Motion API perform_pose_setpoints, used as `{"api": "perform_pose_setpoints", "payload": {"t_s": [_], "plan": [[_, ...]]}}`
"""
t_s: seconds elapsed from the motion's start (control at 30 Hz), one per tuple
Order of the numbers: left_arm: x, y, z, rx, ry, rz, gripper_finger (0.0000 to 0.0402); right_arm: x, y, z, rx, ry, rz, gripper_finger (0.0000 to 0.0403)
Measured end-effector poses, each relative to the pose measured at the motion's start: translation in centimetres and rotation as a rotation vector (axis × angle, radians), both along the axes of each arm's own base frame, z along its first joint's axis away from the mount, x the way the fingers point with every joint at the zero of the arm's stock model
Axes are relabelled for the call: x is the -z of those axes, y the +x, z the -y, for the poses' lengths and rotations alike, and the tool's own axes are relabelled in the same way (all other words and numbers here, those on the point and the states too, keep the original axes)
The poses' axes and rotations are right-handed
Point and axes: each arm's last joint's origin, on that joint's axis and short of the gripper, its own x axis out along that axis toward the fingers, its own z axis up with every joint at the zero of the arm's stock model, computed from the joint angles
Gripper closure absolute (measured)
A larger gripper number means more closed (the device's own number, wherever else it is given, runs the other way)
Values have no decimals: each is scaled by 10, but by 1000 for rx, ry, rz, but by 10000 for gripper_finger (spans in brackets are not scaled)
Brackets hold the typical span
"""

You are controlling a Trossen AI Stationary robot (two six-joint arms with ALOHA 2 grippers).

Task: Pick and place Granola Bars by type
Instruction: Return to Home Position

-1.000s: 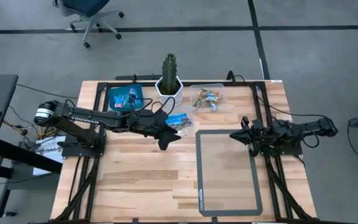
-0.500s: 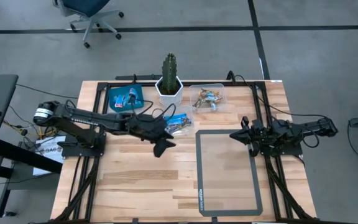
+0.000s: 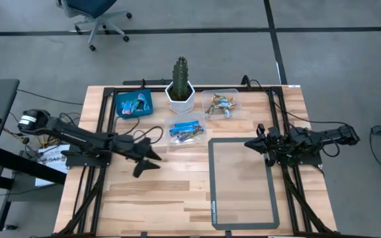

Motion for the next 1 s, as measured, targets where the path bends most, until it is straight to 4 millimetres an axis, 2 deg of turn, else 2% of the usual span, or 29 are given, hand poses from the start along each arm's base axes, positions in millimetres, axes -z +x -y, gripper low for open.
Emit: {"api": "perform_pose_setpoints", "payload": {"t_s": [0.17, 0.37, 0.9, 1.0], "plan": [[7, -28, -2, 40, 57, 98, 195, 0, 0, 0, 0, 0, 0, 403], [3, -49, -6, 62, 119, 233, 195, 0, 0, 0, 0, 0, 0, 403], [-16, -69, -10, 39, 253, 499, 195, 0, 0, 0, 0, 0, 0, 403], [-12, -74, -11, 10, 251, 538, 195, 0, 0, 0, 0, 0, 0, 403]]}}
